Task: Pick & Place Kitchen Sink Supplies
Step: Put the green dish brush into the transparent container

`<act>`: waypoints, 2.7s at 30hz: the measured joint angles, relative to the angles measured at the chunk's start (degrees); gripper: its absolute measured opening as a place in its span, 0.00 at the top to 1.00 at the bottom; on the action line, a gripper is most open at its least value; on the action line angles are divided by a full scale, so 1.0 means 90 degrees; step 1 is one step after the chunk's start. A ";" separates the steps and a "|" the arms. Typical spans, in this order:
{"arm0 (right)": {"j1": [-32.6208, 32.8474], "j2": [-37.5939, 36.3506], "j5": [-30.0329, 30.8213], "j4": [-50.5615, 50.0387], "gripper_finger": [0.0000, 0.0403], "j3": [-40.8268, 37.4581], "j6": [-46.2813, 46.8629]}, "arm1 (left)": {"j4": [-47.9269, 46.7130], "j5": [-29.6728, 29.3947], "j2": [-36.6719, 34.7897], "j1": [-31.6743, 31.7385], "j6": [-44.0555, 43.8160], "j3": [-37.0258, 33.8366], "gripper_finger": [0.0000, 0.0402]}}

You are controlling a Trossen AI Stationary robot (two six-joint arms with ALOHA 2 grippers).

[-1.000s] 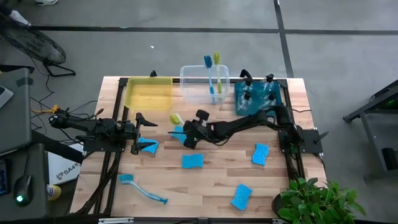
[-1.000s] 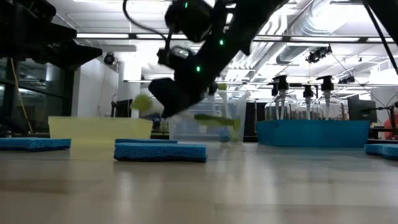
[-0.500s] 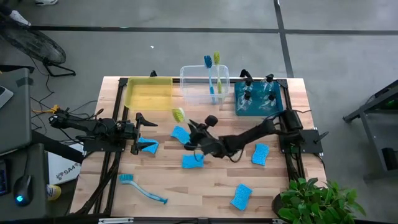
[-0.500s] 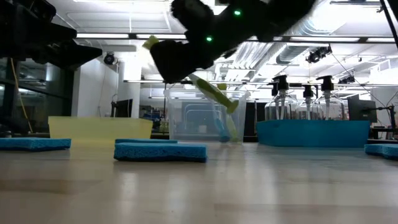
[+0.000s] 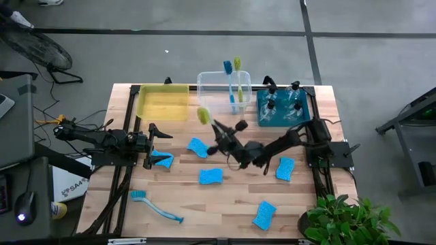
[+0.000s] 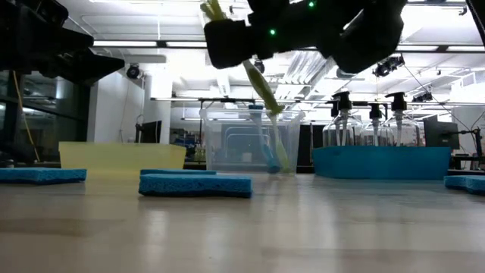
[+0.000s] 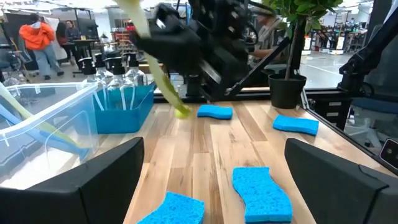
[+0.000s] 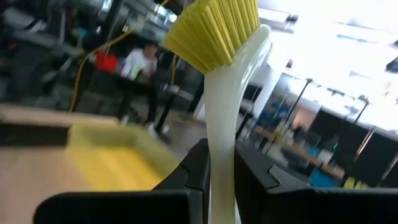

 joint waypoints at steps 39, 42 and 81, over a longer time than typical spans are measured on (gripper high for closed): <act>-0.4060 -0.0036 -0.2489 -0.0714 0.91 0.0532 0.4046 | 0.0002 0.0000 0.0002 0.0000 -0.0001 -0.0001 0.05; -0.4187 -0.0036 -0.2982 -0.0762 0.91 0.0532 0.4374 | 0.0000 0.0000 0.0002 0.0000 0.0001 -0.0001 0.05; -0.4203 0.0318 -0.3382 -0.2767 0.83 0.1484 0.5066 | 0.0000 0.0000 0.0000 0.0000 0.0001 -0.0001 0.05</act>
